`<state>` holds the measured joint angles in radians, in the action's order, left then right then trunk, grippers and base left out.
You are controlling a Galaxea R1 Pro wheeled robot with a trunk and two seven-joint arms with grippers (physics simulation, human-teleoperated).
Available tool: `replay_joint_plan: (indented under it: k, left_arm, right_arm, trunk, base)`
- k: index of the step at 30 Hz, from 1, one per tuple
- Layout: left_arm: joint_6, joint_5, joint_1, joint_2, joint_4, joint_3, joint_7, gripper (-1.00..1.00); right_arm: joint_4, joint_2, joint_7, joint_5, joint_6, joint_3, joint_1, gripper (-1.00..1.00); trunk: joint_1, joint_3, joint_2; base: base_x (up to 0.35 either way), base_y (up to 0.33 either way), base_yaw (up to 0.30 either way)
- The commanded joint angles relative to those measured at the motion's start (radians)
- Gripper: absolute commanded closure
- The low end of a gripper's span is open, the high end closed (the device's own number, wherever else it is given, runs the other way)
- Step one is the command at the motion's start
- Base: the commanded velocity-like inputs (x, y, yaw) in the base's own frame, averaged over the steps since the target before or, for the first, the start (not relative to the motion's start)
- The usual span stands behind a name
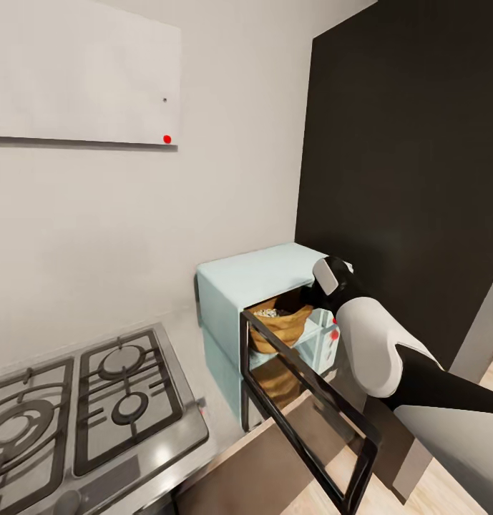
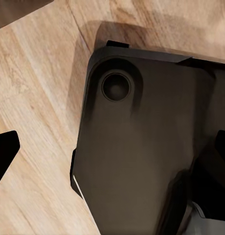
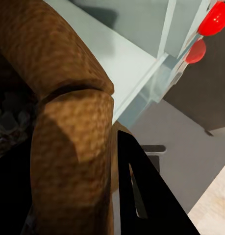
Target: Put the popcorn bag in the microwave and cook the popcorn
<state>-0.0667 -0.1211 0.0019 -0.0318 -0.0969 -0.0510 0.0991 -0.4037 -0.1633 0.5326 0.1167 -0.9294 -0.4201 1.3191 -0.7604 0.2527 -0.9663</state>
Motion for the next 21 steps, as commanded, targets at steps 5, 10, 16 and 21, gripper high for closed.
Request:
replay_joint_plan:
  k: [5, 10, 16, 21]
  left_arm:
    - [-0.002, -0.006, 0.000, 0.000, 0.000, -0.003, -0.001, -1.00]
    - [-0.004, -0.006, 0.000, 0.000, 0.000, -0.003, -0.001, -1.00]
    - [-0.004, -0.006, 0.000, 0.000, 0.000, -0.004, 0.000, -1.00]
    - [-0.005, -0.009, 0.000, 0.000, 0.000, -0.006, -0.002, -1.00]
  right_arm:
    - [0.000, -0.001, 0.008, 0.077, 0.015, -0.008, 0.000, 1.00]
    - [0.000, 0.001, 0.006, 0.077, 0.015, -0.007, 0.001, 1.00]
    - [0.000, 0.002, 0.006, 0.077, 0.015, -0.006, 0.000, 1.00]
    - [-0.004, 0.009, 0.000, 0.047, -0.034, 0.002, 0.005, 1.00]
  trunk:
    - [0.000, 0.001, -0.001]
    - [0.000, 0.001, -0.001]
    - [0.000, 0.001, -0.001]
    - [0.000, 0.001, 0.000]
  base:
    - [0.055, 0.000, 0.000]
    - [0.181, 0.000, 0.000]
    - [0.013, 0.000, 0.000]
    - [0.000, 0.000, 0.000]
